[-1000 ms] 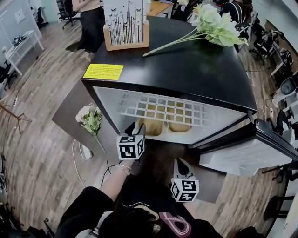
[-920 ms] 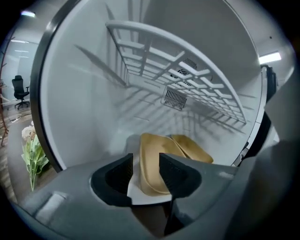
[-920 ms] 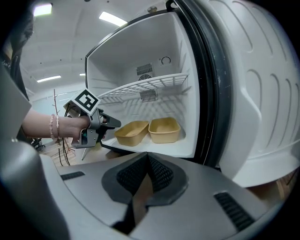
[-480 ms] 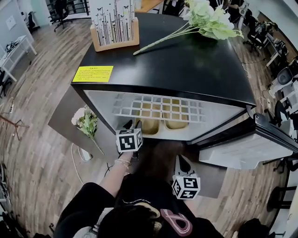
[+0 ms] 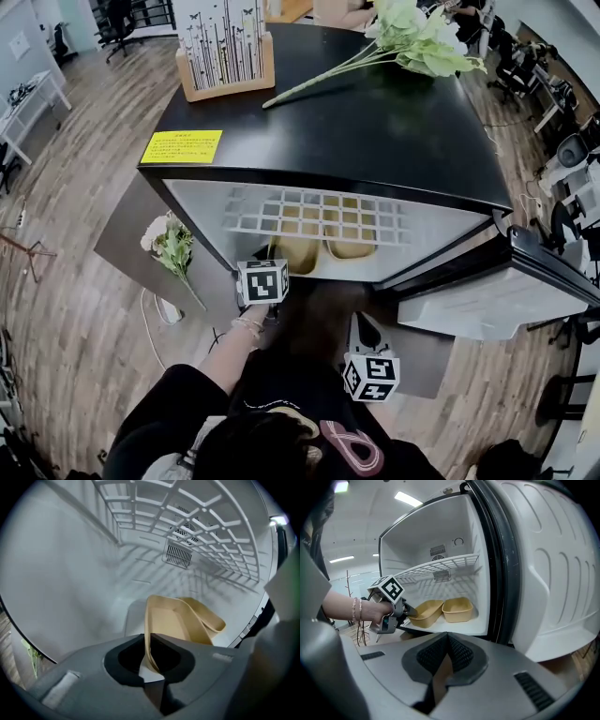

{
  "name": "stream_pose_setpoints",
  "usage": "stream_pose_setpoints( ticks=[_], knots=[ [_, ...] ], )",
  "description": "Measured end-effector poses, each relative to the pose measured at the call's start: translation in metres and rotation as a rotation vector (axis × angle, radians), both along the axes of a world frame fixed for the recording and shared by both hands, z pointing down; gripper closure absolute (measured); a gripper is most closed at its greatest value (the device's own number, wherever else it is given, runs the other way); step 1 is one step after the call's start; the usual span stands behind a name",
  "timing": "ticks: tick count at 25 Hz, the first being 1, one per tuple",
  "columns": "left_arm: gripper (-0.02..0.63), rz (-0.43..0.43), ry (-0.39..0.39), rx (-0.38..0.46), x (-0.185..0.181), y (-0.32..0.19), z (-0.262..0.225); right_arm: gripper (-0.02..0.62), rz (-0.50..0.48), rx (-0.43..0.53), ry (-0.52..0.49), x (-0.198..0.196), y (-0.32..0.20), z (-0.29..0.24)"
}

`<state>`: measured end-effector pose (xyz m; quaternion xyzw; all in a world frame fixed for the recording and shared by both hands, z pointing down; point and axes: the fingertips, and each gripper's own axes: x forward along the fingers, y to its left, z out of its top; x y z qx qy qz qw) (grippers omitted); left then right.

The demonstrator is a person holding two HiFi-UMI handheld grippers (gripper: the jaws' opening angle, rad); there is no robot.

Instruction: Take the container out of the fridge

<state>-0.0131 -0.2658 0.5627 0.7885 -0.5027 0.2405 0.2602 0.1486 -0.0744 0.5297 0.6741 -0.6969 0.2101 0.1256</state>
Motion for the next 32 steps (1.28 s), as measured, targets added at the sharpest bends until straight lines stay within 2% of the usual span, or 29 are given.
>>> stream_pose_setpoints(
  ticks=[3,11,16,32],
  knots=[
    [0.578,-0.018,0.005,0.001,0.0,0.001,0.0,0.586,0.007,-0.001,0.0,0.004,0.001,-0.001],
    [0.583,-0.045,0.036,0.011,-0.008,0.002,-0.006,0.586,0.002,0.008,-0.001,0.002,0.001,-0.001],
    [0.584,-0.05,0.086,0.035,-0.01,0.012,-0.016,0.586,-0.017,0.012,0.005,0.001,-0.001,-0.002],
    [0.584,-0.057,0.094,0.039,-0.038,0.089,-0.022,0.586,-0.088,-0.037,-0.037,-0.017,0.026,0.013]
  ],
)
